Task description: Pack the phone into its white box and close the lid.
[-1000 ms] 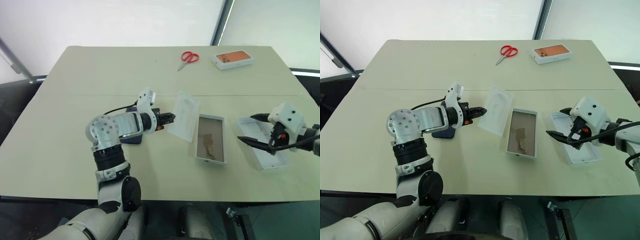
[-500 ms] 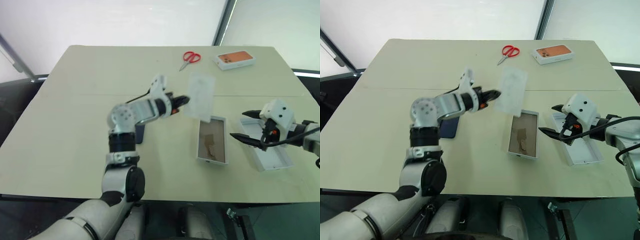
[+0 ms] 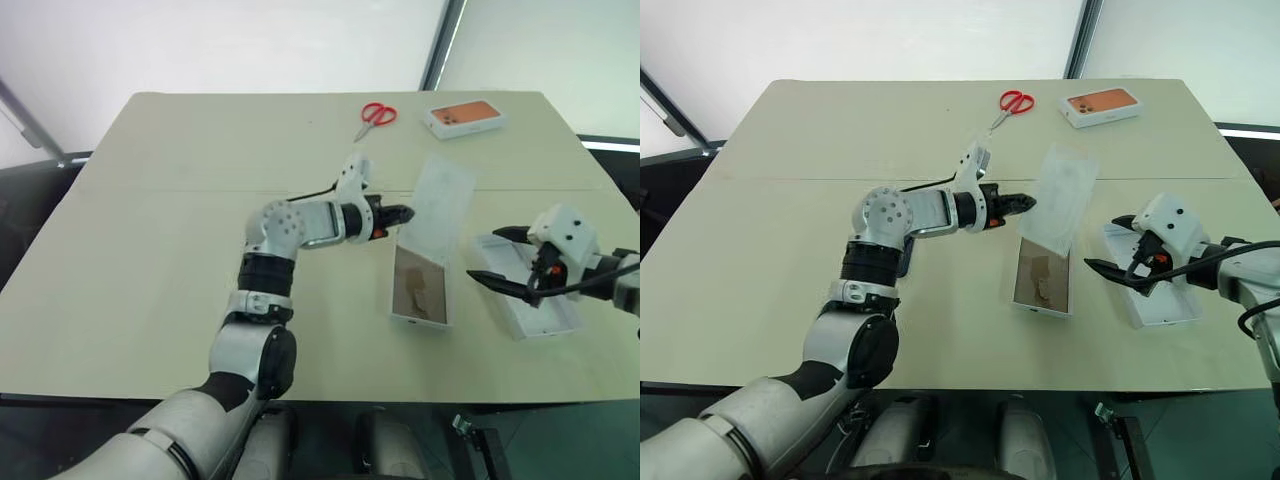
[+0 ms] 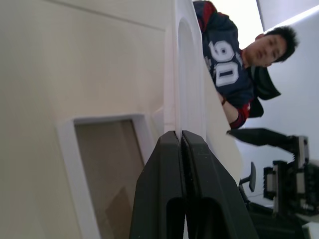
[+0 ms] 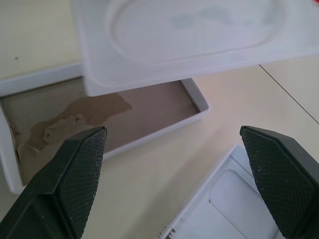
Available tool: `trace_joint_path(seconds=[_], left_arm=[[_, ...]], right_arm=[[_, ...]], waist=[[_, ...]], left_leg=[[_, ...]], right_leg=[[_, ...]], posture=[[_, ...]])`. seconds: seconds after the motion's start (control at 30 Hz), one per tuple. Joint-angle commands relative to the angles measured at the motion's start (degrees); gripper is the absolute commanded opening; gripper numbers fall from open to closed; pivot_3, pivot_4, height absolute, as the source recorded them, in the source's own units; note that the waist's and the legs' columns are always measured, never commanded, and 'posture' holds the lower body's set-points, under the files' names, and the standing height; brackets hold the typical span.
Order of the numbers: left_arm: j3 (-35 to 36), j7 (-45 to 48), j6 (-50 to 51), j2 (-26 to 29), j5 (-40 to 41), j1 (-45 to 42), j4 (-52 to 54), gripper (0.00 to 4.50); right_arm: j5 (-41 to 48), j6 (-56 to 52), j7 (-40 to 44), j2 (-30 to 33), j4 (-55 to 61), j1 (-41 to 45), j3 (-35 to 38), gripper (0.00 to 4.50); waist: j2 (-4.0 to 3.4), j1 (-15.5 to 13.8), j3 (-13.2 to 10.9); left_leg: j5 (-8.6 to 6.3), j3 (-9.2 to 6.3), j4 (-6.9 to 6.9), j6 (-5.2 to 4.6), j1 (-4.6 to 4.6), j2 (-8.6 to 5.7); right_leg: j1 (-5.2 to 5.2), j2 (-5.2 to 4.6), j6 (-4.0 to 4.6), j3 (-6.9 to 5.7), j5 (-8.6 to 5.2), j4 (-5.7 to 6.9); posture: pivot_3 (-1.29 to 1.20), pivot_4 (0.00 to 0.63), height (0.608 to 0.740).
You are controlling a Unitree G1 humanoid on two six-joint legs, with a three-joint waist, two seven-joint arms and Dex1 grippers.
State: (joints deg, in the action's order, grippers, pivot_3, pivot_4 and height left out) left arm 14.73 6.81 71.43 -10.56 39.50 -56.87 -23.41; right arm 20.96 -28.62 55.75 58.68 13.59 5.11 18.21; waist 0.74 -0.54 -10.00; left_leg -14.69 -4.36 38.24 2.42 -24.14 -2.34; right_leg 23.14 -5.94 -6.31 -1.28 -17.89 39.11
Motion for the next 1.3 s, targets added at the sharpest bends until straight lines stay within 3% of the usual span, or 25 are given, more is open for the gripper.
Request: trace_joint_path(seconds=[0.03, 0.6, 1.27, 1.3], left_arm=[[-0.43, -1.41, 3.48, -2.47, 1.89, 1.67, 5.55, 0.03], [-2.41, -1.47, 14.05, -1.89, 1.2, 7.38, 14.45, 0.03], [2.1, -7.5, 13.1, -9.14, 2.23, 7.98, 9.65, 0.03], [1.74, -7.29, 13.06, -8.98, 2.46, 7.98, 9.51, 0.3]], right_arm=[[0.03, 0.98, 0.42, 1.21, 0.65, -0.05, 2.49, 4.5], [0.2, 0.58, 0.36, 0.81, 1.4, 0.39, 1.26, 4.5], [0.15, 1.34, 0.21, 0.11, 0.77, 1.02, 0.27, 4.5], [0.17, 1.35, 0.18, 0.06, 0.82, 1.0, 0.25, 4.5]], waist=[[0.0, -0.04, 0.0], [-0.01, -0.15, 0.01], [-0.01, -0.18, 0.01], [-0.01, -0.17, 0.01]], left_leg=[[0.0, 0.0, 0.01, 0.0, 0.0, 0.0], [0.0, 0.01, 0.01, 0.01, 0.0, -0.01], [0.0, 0.01, 0.02, 0.01, 0.0, -0.01], [0.0, 0.01, 0.02, 0.01, 0.0, -0.01]], right_leg=[[0.0, 0.0, 0.0, 0.0, 0.0, 0.0], [-0.01, -0.01, 0.0, 0.02, 0.0, -0.01], [-0.01, -0.01, 0.0, 0.01, 0.0, -0.01], [-0.01, -0.01, 0.0, 0.01, 0.0, -0.01]], posture=[[0.0, 0.15, 0.697], [0.0, 0.15, 0.697], [0.0, 0.15, 0.697], [0.0, 0.15, 0.697]])
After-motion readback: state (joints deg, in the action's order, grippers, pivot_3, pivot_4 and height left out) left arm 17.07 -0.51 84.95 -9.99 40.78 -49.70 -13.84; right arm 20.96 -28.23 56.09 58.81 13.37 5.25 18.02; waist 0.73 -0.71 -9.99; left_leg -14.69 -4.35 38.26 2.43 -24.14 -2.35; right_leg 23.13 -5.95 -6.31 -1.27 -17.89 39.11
